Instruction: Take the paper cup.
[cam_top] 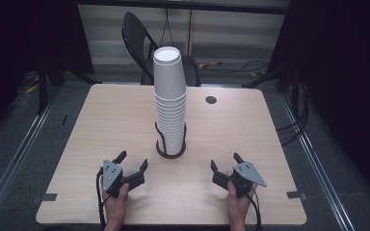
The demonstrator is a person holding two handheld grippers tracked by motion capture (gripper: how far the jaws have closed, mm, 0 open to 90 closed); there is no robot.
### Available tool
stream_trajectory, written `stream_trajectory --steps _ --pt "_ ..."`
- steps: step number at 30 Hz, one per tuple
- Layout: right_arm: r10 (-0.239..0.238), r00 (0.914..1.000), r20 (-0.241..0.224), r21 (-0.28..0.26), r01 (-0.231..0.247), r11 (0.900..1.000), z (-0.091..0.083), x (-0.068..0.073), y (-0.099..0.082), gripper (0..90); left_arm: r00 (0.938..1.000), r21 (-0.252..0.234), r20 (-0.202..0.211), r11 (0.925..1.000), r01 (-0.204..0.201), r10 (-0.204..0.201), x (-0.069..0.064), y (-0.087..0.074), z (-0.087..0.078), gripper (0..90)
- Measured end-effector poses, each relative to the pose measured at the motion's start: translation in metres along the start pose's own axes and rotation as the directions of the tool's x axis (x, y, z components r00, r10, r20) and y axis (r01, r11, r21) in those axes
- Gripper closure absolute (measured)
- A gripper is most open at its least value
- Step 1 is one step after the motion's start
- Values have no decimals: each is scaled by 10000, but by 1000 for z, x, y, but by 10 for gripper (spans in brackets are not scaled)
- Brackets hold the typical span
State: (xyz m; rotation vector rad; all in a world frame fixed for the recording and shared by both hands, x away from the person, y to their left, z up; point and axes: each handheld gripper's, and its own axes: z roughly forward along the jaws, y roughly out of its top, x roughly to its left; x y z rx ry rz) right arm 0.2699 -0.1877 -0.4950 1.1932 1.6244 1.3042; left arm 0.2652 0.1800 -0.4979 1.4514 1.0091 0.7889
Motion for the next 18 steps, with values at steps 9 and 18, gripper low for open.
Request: stream_trajectory --steps 9,18 --pt "201 9997 -123 184 -198 9996 1 -2 1 136 10000 37 -31 10000 53 -53 0 0 1 174" --pt "51 9971 -763 143 -40 9999 3 6 7 160 10000 9 -2 10000 43 -43 0 0 1 173"
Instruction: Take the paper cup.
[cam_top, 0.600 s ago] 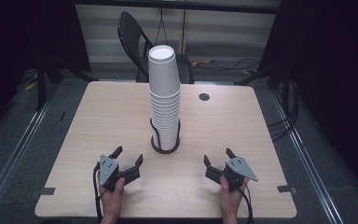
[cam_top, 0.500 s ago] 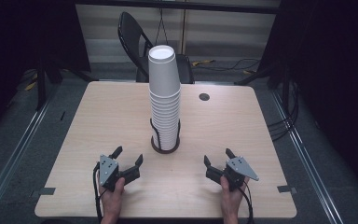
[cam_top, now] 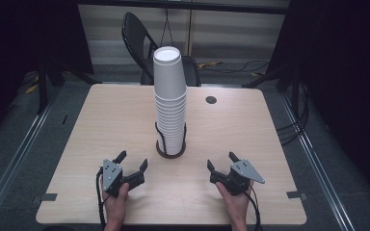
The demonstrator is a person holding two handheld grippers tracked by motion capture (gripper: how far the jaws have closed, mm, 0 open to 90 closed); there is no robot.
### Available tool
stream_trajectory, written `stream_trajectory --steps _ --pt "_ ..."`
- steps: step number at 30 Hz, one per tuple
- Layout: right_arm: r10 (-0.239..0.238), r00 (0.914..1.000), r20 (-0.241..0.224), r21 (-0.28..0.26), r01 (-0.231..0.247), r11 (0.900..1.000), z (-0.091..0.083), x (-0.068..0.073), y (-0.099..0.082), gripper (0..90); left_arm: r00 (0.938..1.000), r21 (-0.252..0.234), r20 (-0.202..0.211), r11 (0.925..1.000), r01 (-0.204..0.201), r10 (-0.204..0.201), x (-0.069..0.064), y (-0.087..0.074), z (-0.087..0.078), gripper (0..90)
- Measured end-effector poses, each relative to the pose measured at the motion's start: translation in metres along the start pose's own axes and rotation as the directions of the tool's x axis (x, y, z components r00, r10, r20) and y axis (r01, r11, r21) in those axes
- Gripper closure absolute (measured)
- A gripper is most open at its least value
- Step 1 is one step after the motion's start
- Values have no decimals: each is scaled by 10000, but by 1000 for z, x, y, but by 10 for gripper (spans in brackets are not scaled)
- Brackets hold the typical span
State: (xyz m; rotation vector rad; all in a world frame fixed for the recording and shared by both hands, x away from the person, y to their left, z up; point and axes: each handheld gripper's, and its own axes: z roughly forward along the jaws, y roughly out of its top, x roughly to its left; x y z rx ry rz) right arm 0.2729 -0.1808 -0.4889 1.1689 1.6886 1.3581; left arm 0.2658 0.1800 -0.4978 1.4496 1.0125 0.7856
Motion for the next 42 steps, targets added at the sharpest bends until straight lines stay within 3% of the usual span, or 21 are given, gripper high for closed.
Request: stream_trajectory --steps 16,25,30,39,42 --pt "-211 9941 -1064 -422 167 9990 9 15 32 194 9999 43 117 10000 -9 9 1 0 0 173" --pt "-162 9913 -1304 -704 70 9975 10 16 46 193 10000 12 99 10000 1 -1 0 0 0 174" --pt "-56 9828 -1845 -775 -89 9969 11 18 59 152 9999 -7 61 10000 99 -99 1 0 0 174" --pt "-193 9744 -2242 -1206 -81 9927 16 23 85 134 10000 48 64 10000 27 -27 1 0 0 174" --pt "-375 9691 -2439 -1359 41 9907 18 26 101 132 10000 6 52 10000 50 -50 1 0 0 174"
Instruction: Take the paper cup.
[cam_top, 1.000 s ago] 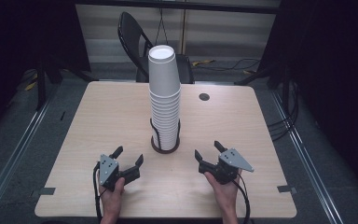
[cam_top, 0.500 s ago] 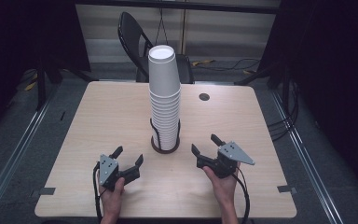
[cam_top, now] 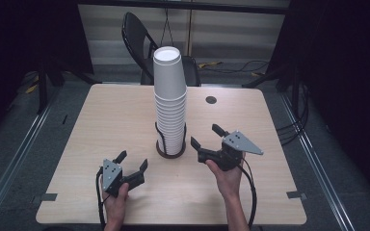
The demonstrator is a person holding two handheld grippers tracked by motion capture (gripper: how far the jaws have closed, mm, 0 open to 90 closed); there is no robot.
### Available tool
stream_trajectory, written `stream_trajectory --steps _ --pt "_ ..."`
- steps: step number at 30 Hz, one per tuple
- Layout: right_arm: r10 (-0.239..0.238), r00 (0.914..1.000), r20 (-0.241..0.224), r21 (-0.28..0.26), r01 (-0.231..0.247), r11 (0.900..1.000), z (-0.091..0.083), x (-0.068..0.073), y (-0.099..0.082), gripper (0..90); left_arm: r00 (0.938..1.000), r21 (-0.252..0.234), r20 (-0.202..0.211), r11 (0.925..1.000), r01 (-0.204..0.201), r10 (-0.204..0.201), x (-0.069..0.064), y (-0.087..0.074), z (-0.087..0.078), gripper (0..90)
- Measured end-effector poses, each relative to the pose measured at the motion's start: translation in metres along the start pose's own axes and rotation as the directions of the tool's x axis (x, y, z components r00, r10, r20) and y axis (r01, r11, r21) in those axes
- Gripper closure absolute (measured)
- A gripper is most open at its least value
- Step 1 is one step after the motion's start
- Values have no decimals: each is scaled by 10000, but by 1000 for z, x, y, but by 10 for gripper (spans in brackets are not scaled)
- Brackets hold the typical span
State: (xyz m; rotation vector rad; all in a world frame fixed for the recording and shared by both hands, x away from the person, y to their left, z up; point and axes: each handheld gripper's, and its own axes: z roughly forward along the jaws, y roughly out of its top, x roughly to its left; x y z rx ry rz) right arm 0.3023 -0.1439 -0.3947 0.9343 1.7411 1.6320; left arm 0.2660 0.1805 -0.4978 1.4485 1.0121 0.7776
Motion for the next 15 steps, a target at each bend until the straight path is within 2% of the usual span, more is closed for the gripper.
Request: stream_trajectory --steps 3,6,15 --pt "80 9997 -216 -64 -81 9999 2 1 7 131 10000 -23 -10 10000 8 -9 0 0 0 174" --pt "-77 9989 -455 -203 67 9998 6 3 21 132 10000 16 26 10000 -9 9 0 0 0 174" --pt "-239 9973 -689 -351 215 9992 14 2 42 132 10000 76 46 10000 -57 57 0 0 0 174"
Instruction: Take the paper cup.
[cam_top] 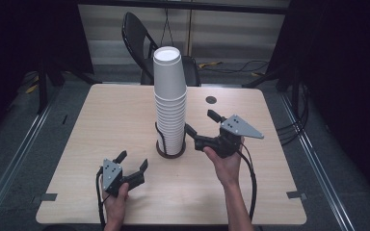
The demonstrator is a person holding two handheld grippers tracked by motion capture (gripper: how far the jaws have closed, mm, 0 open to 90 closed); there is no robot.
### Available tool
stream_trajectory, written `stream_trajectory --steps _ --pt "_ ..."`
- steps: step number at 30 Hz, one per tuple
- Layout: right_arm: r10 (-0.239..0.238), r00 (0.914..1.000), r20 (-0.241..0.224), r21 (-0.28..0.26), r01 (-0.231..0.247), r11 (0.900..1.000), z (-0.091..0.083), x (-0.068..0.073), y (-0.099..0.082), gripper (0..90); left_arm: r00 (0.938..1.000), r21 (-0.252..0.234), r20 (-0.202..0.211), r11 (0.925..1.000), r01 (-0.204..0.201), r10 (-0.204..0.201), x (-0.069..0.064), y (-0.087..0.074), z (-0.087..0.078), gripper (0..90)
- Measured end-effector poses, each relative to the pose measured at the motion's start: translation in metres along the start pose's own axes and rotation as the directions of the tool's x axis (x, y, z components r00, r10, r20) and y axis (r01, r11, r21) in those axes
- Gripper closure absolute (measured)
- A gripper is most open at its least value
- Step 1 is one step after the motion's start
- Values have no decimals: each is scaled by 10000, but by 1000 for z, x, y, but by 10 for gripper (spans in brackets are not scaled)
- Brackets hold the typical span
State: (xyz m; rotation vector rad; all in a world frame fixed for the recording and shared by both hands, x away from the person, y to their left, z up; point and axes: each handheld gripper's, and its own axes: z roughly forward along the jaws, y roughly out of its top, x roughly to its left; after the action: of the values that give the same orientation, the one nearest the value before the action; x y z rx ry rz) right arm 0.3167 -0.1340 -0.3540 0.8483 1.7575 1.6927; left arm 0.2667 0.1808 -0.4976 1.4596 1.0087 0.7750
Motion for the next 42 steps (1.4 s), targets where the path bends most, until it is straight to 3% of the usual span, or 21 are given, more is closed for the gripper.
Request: stream_trajectory --steps 7,16,22,26,33,42 --pt "-103 9996 -254 58 104 9999 7 1 15 131 10000 23 15 10000 3 -3 0 0 0 174" --pt "-176 9971 -740 -329 152 9993 14 3 38 135 10000 -111 37 9999 35 -35 0 0 -1 174" --pt "-44 9929 -1192 -520 -18 9986 23 4 58 129 10000 -130 34 9999 34 -34 0 0 -1 174" --pt "-227 9883 -1509 -747 115 9971 30 4 73 129 10000 -148 55 9999 54 -53 0 -1 -1 174" --pt "-168 9815 -1906 -465 80 9989 43 2 84 130 10000 -164 71 9999 16 -15 1 -1 -2 174" --pt "-208 9820 -1878 -197 174 9997 63 -7 90 127 10000 -176 79 9998 58 -57 1 -1 -2 174"
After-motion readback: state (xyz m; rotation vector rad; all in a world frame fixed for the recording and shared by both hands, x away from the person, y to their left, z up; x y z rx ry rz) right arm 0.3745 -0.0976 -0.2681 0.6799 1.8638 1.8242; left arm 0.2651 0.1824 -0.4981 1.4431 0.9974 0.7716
